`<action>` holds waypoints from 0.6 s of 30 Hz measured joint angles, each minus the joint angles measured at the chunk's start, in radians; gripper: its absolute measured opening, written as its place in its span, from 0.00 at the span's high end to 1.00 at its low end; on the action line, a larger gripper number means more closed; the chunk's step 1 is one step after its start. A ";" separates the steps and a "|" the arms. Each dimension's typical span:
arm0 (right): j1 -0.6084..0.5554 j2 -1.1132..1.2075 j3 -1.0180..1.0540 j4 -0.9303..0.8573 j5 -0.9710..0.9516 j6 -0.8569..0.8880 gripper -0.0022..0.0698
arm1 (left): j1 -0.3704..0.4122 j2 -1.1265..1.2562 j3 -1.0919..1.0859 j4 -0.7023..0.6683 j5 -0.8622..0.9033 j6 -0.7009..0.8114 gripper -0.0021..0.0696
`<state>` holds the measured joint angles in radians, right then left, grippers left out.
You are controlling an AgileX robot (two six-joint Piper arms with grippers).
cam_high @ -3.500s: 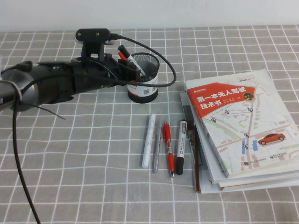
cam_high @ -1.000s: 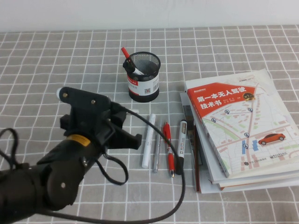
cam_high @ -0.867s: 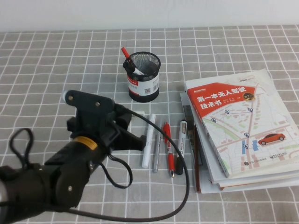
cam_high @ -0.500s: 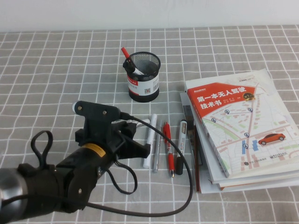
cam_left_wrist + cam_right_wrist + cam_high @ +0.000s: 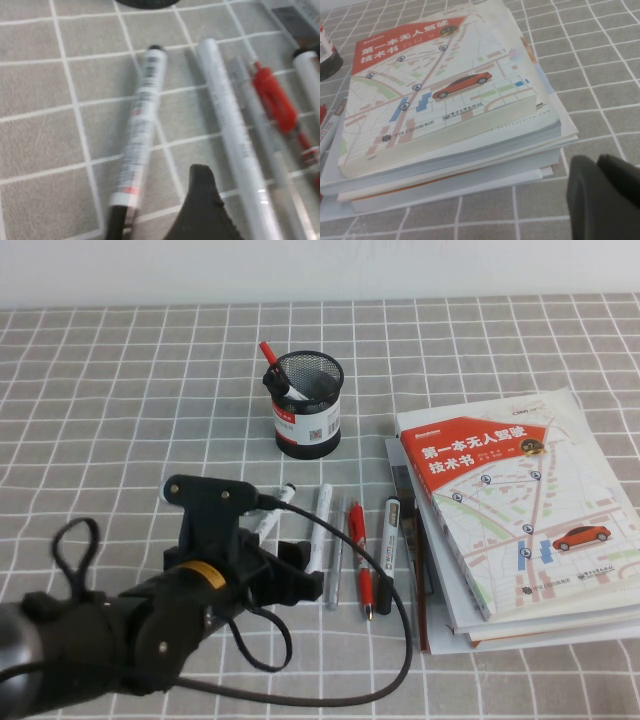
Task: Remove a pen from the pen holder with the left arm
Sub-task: 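Take a marker out of the pen holder and lay it on the table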
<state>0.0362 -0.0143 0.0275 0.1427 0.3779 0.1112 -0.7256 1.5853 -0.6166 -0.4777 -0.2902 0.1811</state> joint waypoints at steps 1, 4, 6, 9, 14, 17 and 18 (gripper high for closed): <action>0.000 0.000 0.000 0.000 0.000 0.000 0.99 | 0.000 -0.027 0.000 0.000 0.019 0.000 0.37; 0.000 0.000 0.000 0.000 0.000 0.000 0.99 | 0.000 -0.122 0.000 0.000 0.044 0.025 0.51; 0.000 0.000 0.000 0.000 0.000 0.000 0.99 | 0.000 -0.204 0.000 -0.002 0.061 0.069 0.71; 0.000 0.000 0.000 0.000 0.000 0.000 0.99 | 0.000 -0.358 0.002 -0.005 0.090 0.135 0.90; 0.000 0.000 0.000 0.000 0.000 0.000 0.99 | 0.000 -0.576 0.048 -0.009 0.141 0.163 0.96; 0.000 0.000 0.000 0.000 0.000 0.000 0.99 | 0.000 -0.663 0.097 -0.009 0.176 0.165 0.97; 0.000 0.000 0.000 0.000 0.000 0.000 0.99 | 0.000 -0.687 0.112 -0.009 0.187 0.167 0.97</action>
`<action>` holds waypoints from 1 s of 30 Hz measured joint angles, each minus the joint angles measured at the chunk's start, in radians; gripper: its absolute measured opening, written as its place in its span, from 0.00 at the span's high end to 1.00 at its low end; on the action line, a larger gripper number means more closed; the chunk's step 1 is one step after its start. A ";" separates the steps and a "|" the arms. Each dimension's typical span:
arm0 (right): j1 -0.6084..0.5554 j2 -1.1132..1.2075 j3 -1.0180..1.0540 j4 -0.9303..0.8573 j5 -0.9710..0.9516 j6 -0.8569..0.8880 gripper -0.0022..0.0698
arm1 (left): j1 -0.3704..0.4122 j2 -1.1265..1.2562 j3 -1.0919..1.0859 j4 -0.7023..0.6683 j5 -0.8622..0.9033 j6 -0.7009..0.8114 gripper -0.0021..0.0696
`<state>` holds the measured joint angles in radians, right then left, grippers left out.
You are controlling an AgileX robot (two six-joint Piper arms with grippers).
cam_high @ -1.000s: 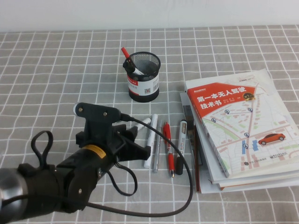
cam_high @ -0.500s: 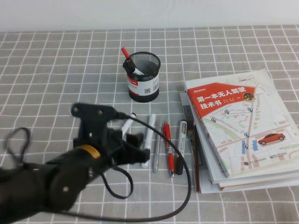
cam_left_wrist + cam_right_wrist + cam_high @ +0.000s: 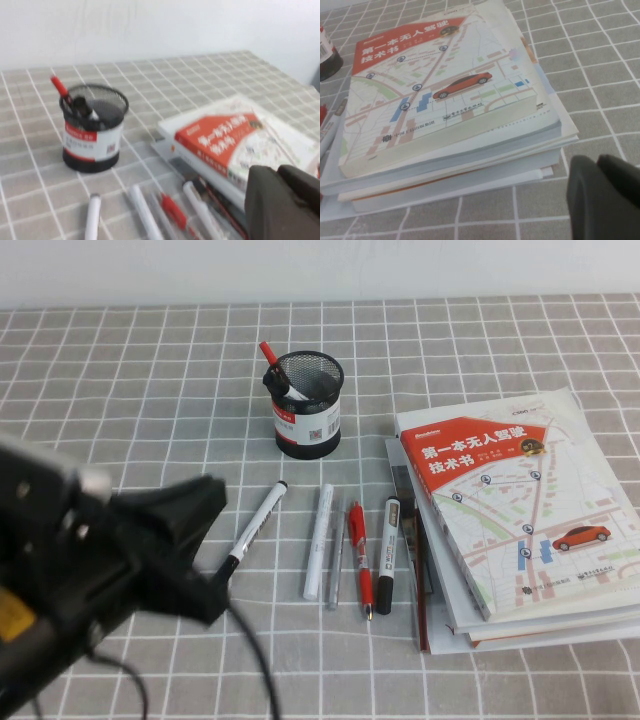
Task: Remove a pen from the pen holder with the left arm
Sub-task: 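Take a marker out of the pen holder and lay it on the table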
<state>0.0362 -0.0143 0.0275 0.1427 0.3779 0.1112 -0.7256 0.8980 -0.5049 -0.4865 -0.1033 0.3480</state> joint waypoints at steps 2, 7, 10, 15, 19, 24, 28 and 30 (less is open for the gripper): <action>0.000 0.000 0.000 0.000 0.000 0.000 0.99 | 0.000 -0.039 0.040 0.000 0.006 0.019 0.97; 0.000 0.000 0.000 0.000 0.000 0.000 0.99 | 0.008 -0.102 0.105 -0.001 -0.061 0.053 0.97; 0.000 0.000 0.000 0.000 0.000 0.000 0.99 | 0.008 -0.112 0.108 -0.010 -0.090 0.061 0.97; 0.000 0.000 0.000 0.000 0.000 0.000 0.99 | 0.008 -0.128 0.108 -0.033 -0.132 0.163 0.97; 0.000 0.000 0.000 0.000 0.000 0.000 0.99 | 0.008 -0.166 0.134 -0.084 -0.132 0.235 0.97; 0.000 0.000 0.000 0.000 0.000 0.000 0.99 | 0.010 -0.254 0.250 -0.008 -0.153 0.160 0.97; 0.000 0.000 0.000 0.000 0.000 0.000 0.99 | 0.094 -0.371 0.392 0.105 -0.190 -0.044 0.97; 0.000 0.000 0.000 0.000 0.000 0.000 0.99 | 0.164 -0.436 0.455 0.184 -0.181 -0.133 0.97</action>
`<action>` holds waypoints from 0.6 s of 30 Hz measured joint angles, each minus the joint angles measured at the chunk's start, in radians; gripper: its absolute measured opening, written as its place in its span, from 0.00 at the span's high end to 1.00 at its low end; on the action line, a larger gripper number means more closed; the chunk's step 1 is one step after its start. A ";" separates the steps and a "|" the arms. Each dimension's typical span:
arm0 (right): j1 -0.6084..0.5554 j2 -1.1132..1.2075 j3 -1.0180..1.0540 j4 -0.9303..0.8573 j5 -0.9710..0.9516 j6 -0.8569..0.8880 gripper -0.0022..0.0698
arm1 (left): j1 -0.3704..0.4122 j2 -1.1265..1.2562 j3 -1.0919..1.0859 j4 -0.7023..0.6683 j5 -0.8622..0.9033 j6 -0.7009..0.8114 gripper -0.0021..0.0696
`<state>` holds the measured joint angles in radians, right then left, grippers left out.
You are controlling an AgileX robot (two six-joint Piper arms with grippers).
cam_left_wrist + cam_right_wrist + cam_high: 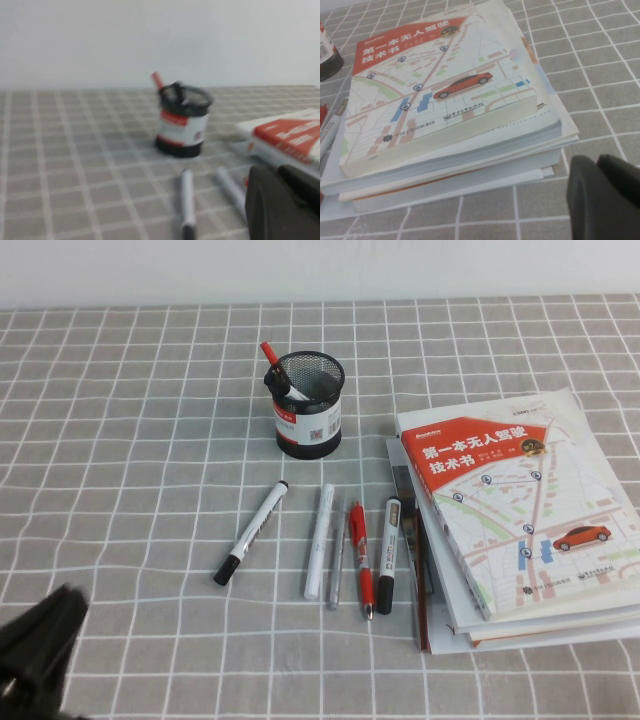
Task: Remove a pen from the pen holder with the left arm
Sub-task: 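Take a marker out of the pen holder and lay it on the table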
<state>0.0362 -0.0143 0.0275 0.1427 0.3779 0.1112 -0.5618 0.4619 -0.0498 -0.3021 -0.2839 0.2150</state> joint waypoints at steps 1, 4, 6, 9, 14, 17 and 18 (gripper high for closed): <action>0.000 0.000 0.000 0.000 0.000 0.000 0.99 | 0.035 -0.020 0.024 0.026 0.014 -0.040 0.97; 0.000 0.000 0.000 0.000 0.000 0.000 0.99 | 0.167 -0.124 0.071 0.147 0.129 -0.191 0.97; 0.000 0.000 0.000 0.000 0.000 0.000 0.99 | 0.244 -0.192 0.073 0.212 0.227 -0.255 0.97; 0.000 0.000 0.000 0.000 0.000 0.000 0.99 | 0.325 -0.280 0.073 0.282 0.351 -0.287 0.97; 0.000 0.000 0.000 0.000 0.000 0.000 0.99 | 0.414 -0.400 0.075 0.329 0.529 -0.244 0.97; 0.000 0.000 0.000 0.000 0.000 0.000 0.99 | 0.464 -0.435 0.075 0.333 0.605 -0.222 0.97; 0.000 0.000 0.000 0.000 0.000 0.000 0.99 | 0.477 -0.439 0.075 0.333 0.619 -0.215 0.97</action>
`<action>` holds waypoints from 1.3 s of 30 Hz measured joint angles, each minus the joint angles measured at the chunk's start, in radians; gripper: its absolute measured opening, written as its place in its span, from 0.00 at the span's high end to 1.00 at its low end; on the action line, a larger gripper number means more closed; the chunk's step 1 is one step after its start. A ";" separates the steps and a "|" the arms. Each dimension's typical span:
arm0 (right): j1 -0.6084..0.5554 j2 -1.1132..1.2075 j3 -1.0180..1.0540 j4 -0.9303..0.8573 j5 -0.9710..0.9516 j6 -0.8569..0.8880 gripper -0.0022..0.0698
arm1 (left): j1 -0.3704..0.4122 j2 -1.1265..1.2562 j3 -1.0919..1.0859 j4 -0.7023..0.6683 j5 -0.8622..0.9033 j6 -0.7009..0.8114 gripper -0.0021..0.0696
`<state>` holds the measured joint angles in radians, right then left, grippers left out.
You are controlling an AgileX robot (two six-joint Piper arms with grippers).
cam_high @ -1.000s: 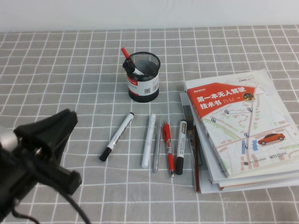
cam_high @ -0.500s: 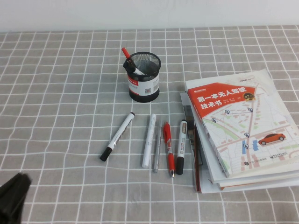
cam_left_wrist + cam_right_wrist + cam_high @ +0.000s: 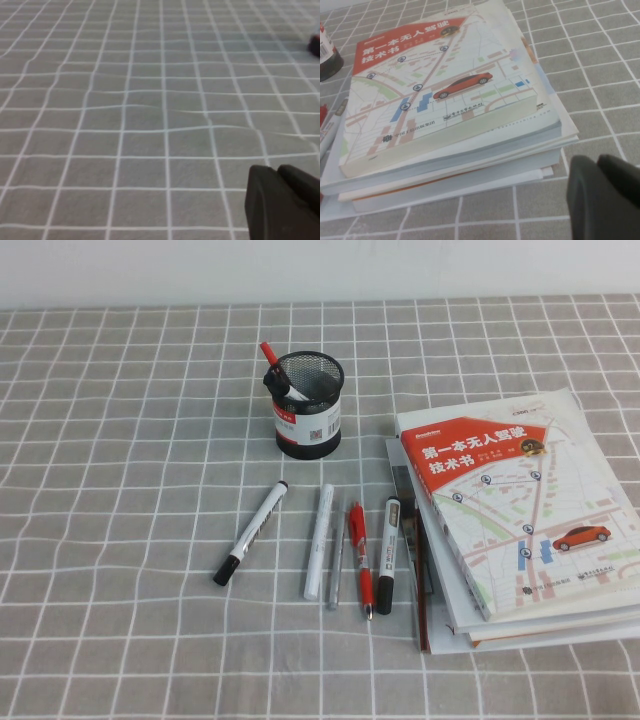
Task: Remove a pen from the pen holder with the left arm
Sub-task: 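Take a marker out of the pen holder and lay it on the table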
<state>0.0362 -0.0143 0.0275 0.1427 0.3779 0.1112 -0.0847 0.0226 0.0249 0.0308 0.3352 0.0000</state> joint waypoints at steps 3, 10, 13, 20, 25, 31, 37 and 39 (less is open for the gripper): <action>0.000 0.000 0.000 0.000 0.000 0.000 0.99 | 0.042 -0.006 0.000 0.000 0.008 0.000 0.97; 0.000 0.000 0.000 0.000 0.000 0.000 0.99 | 0.129 -0.006 0.000 -0.004 0.012 0.000 0.97; 0.000 0.000 0.000 0.000 0.000 0.000 0.99 | 0.151 -0.006 0.000 -0.004 0.012 0.000 0.97; 0.000 0.000 0.000 0.000 0.000 0.000 0.99 | 0.139 -0.006 0.000 -0.005 0.012 0.000 0.97; 0.000 0.000 0.000 0.000 0.000 0.000 0.99 | 0.111 -0.006 0.000 -0.009 0.012 0.000 0.97; 0.000 0.000 0.000 0.000 0.000 0.000 0.99 | 0.107 -0.006 0.000 -0.009 0.012 0.000 0.97; 0.000 0.000 0.000 0.000 0.000 0.000 0.99 | 0.106 -0.006 0.000 -0.011 0.012 0.000 0.97; 0.000 0.000 0.000 0.000 0.000 0.000 0.99 | 0.106 -0.006 0.000 -0.011 0.012 0.000 0.97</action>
<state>0.0362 -0.0143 0.0275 0.1427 0.3779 0.1112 0.0218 0.0164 0.0249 0.0195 0.3472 0.0000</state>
